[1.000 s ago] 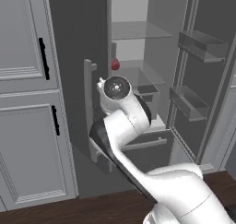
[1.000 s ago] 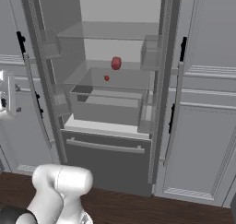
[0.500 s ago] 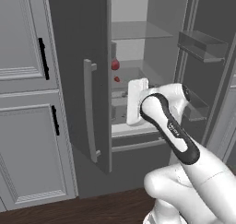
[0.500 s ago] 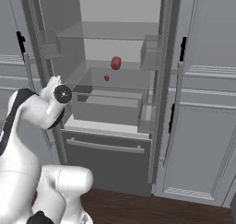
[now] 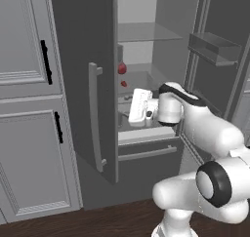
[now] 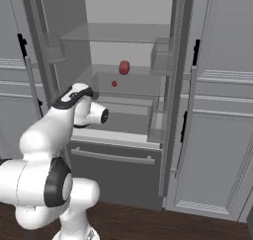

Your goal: Take the strawberry from the fridge and place it on top of the pancake, located on the dining counter.

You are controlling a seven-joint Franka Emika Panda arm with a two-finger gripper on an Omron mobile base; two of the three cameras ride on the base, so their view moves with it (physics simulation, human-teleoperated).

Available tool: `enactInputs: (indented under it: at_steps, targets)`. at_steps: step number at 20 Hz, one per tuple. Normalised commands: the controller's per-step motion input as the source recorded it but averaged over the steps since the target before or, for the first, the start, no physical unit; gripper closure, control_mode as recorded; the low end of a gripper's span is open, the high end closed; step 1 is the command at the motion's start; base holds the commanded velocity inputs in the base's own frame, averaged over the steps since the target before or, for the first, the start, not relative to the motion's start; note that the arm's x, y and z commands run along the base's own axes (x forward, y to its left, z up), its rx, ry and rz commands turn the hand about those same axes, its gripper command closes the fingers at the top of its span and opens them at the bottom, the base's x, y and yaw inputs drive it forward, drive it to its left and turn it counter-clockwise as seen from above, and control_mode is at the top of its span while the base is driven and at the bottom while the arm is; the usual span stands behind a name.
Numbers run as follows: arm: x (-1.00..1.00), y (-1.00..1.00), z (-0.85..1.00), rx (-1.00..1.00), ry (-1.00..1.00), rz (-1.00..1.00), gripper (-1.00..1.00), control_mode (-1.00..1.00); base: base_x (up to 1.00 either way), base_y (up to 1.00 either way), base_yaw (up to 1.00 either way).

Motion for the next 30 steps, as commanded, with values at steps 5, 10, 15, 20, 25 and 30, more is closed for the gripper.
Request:
enactInputs:
  at_steps: [5,10,15,20,25,30]
  targets:
    - [0.87,-0.11,0.0,0.03,0.12,0.16,-1.0,-1.0,0.0,0.0,0.0]
    - [0.1,0.86,-0.01,-0.08,0.08,0.05,-1.0,-1.0,0.0,0.0,0.0]
    - [-0.05,1.0,0.0,-0.14,0.01,0.0,-1.0,-1.0,0.0,0.0,0.0]
    - [-0.19,0.99,0.0,-0.14,0.0,-0.01,-1.0,-1.0,0.0,0.0,0.0]
    - [-0.11,0.8,0.0,-0.11,0.05,-0.01,-1.0,-1.0,0.0,0.0,0.0]
    - [0.0,0.27,0.0,-0.02,0.06,0.0,-1.0,-1.0,0.0,0.0,0.0]
